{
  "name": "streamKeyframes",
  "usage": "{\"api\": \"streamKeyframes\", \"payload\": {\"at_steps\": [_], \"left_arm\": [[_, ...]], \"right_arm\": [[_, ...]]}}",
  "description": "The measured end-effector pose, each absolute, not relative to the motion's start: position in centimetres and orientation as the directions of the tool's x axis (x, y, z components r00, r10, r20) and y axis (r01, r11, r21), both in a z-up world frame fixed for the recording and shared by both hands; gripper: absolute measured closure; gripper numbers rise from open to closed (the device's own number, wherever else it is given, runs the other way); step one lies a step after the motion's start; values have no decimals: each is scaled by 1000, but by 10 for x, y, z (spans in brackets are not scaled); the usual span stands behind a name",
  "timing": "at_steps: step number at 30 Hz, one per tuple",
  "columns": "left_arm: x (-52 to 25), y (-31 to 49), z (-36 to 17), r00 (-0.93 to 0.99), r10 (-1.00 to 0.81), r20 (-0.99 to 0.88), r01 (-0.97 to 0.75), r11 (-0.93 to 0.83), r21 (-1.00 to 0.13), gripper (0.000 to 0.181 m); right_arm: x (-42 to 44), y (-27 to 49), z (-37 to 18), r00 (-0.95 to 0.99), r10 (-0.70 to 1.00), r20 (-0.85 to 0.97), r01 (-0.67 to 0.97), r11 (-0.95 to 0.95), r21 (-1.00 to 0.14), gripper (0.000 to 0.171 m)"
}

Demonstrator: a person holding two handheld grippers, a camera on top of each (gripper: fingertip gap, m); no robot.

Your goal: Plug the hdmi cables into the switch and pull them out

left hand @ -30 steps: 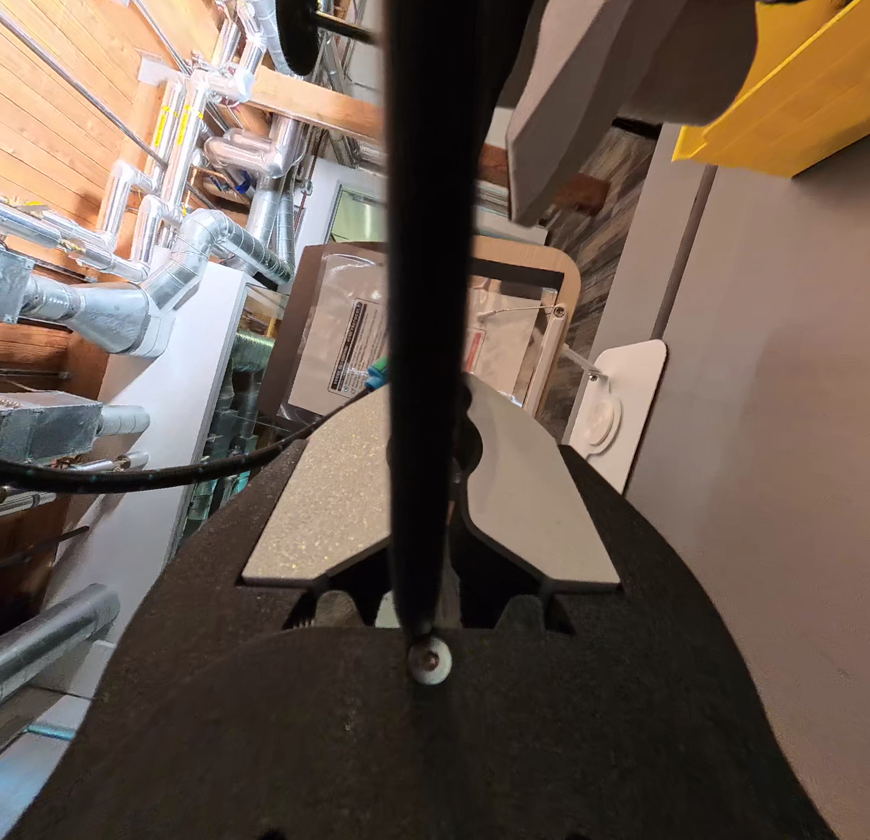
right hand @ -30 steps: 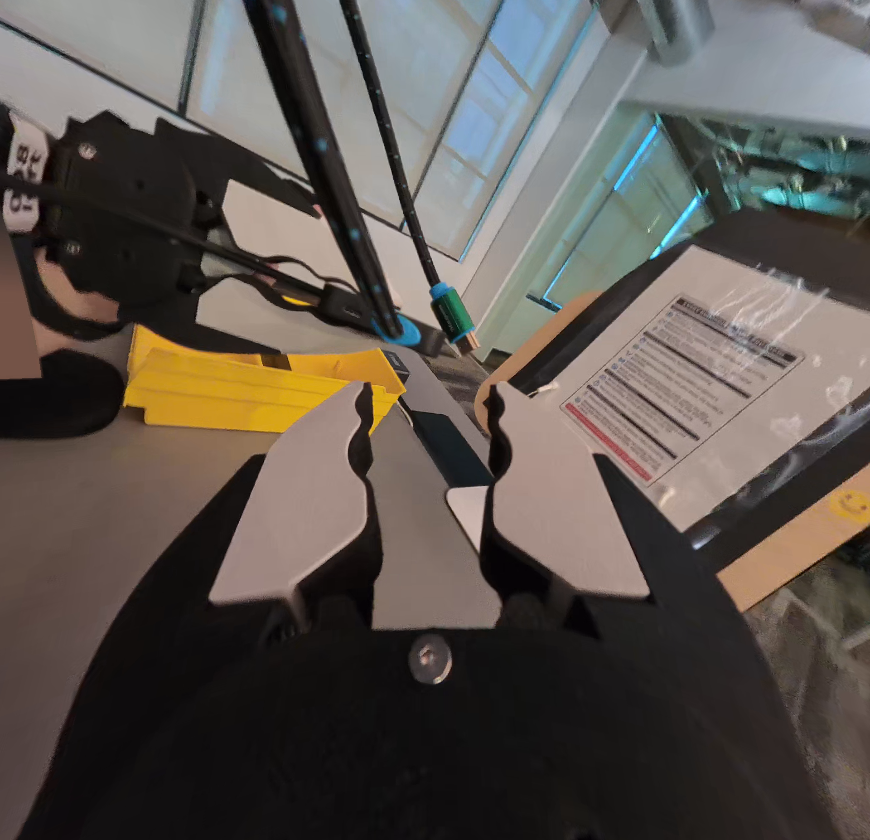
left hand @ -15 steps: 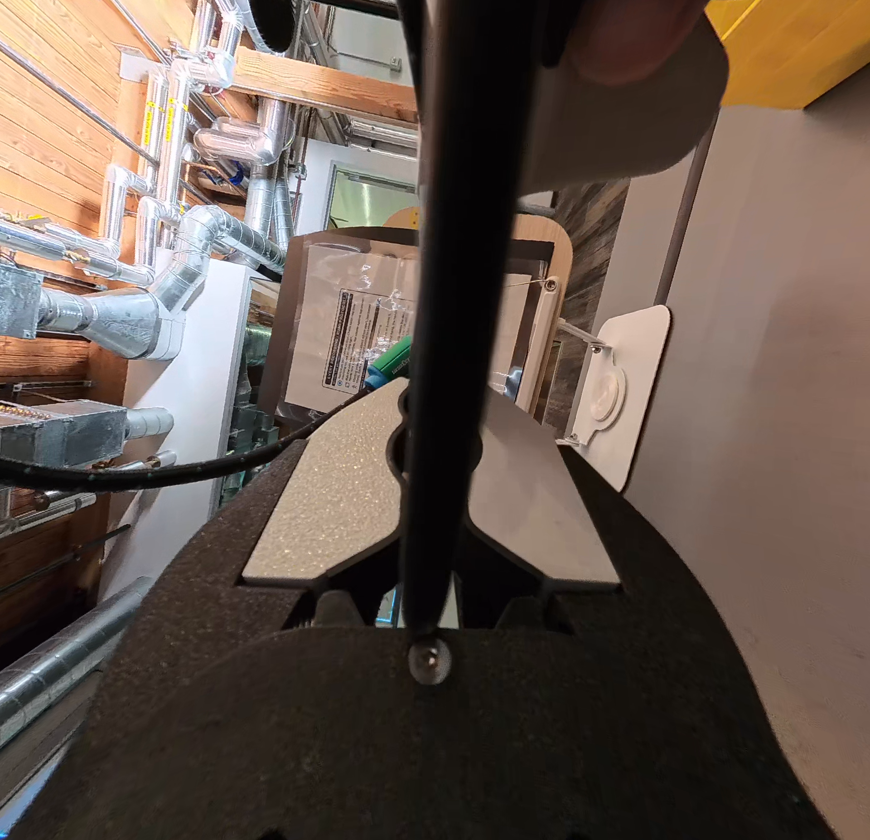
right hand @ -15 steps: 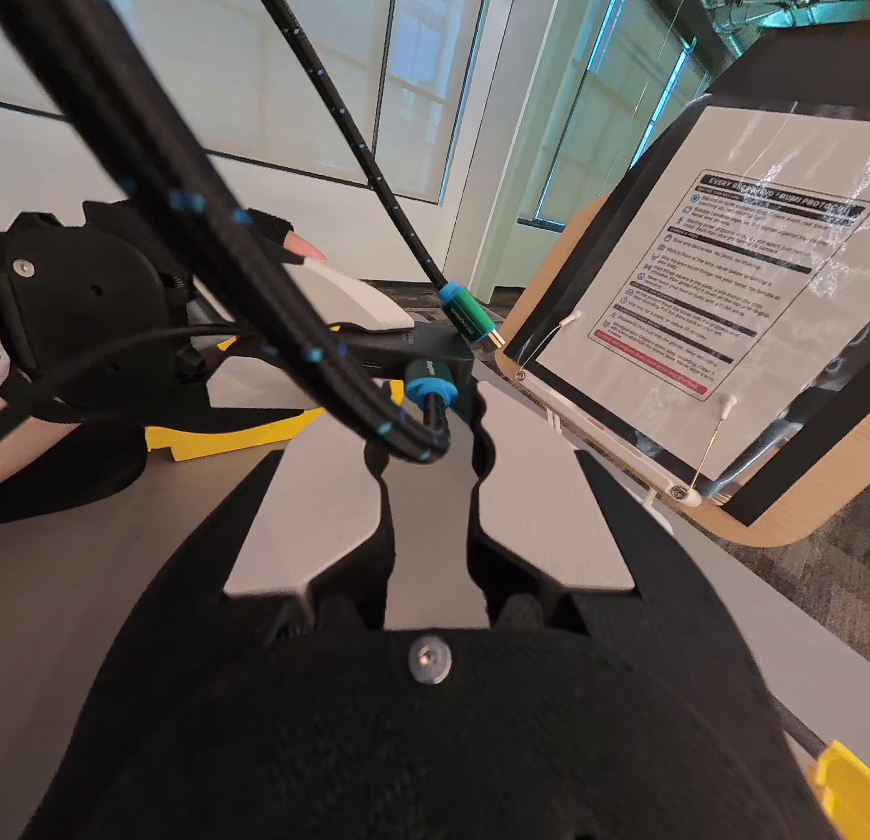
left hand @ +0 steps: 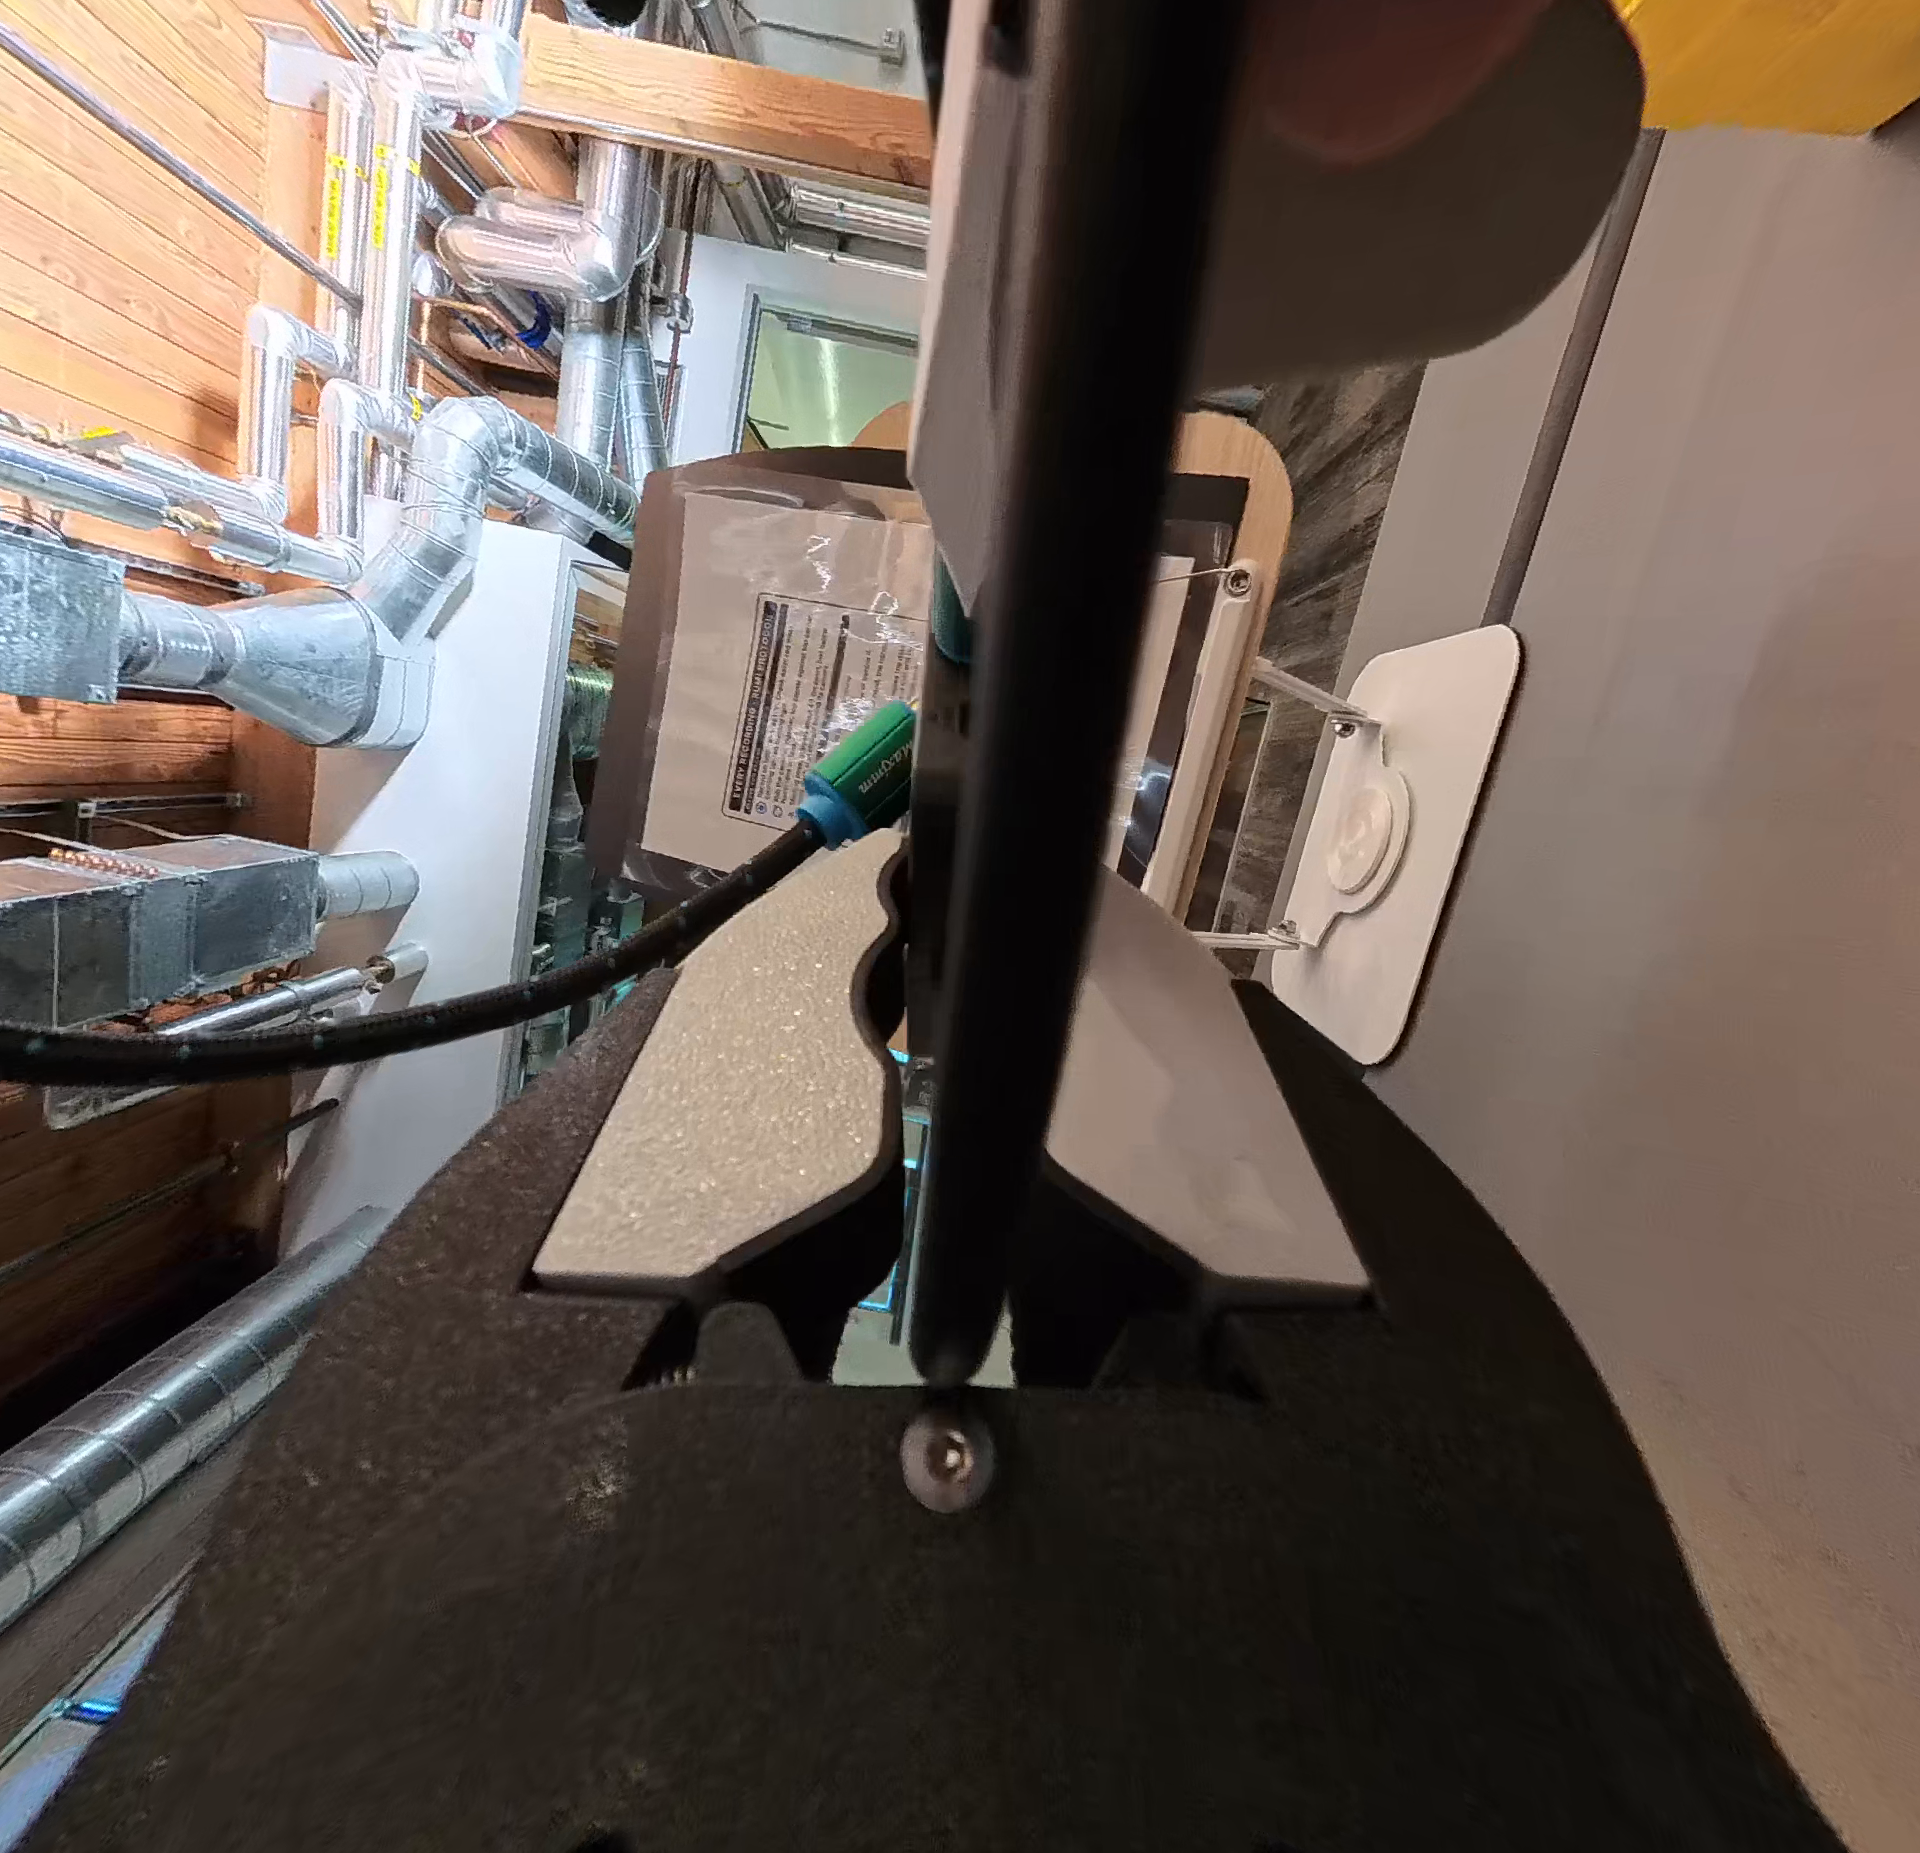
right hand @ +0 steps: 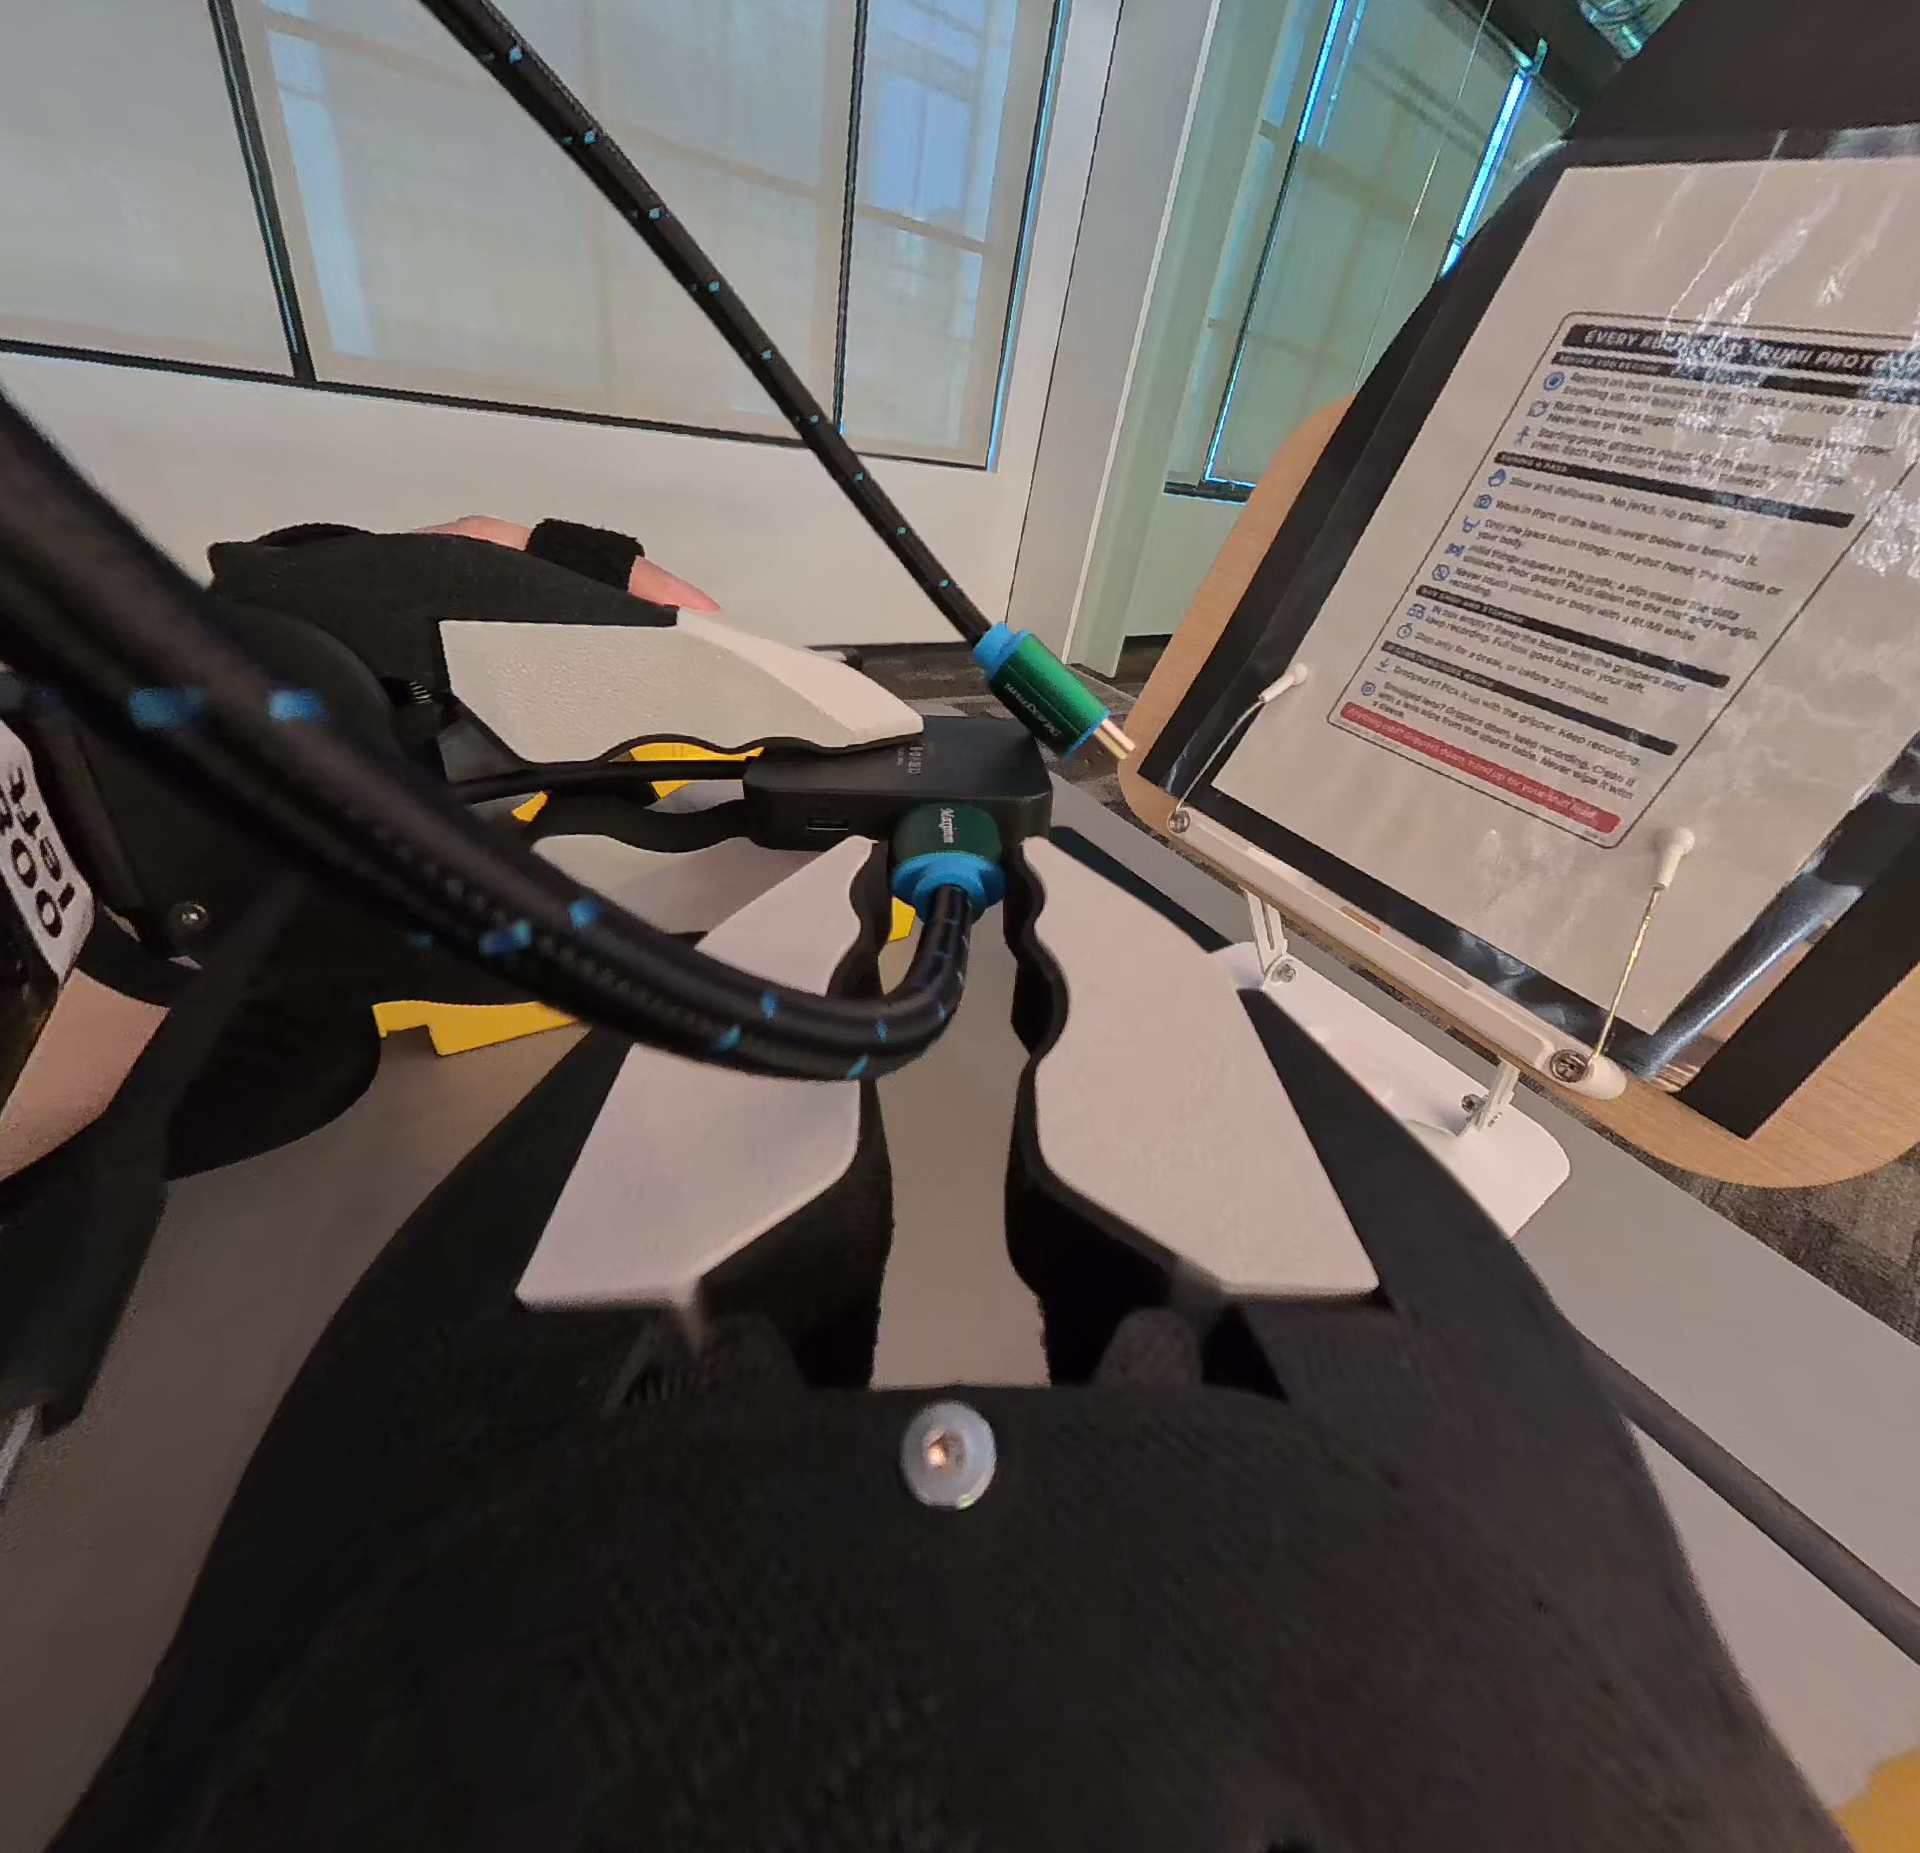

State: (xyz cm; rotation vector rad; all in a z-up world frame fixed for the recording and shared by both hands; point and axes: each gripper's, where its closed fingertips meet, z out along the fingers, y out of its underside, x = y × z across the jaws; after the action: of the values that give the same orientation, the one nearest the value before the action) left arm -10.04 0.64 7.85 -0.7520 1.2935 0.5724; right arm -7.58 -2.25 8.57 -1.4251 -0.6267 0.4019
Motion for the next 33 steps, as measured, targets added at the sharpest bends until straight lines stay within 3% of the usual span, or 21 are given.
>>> {"api": "streamKeyframes", "payload": {"at_steps": [13, 17, 23, 29, 33], "left_arm": [[-104, 2, 89, 246, -44, -968, -752, 622, -219, 167], [-103, -3, 95, 279, -5, -960, -741, 635, -219, 167], [-99, -6, 95, 337, -91, -937, -686, 658, -310, 156], [-93, -4, 83, 261, 33, -965, -714, 679, -170, 169], [-92, -1, 79, 246, 40, -968, -734, 660, -160, 168]], "right_arm": [[-80, -32, 95, 795, 559, 235, 140, 208, -968, 150], [-80, -36, 100, 783, 592, 191, 86, 201, -976, 150], [-84, -35, 95, 710, 704, 22, -59, 90, -994, 150], [-84, -32, 90, 652, 754, -73, -136, 21, -991, 150], [-82, -28, 84, 670, 738, -81, -138, 17, -990, 150]]}}
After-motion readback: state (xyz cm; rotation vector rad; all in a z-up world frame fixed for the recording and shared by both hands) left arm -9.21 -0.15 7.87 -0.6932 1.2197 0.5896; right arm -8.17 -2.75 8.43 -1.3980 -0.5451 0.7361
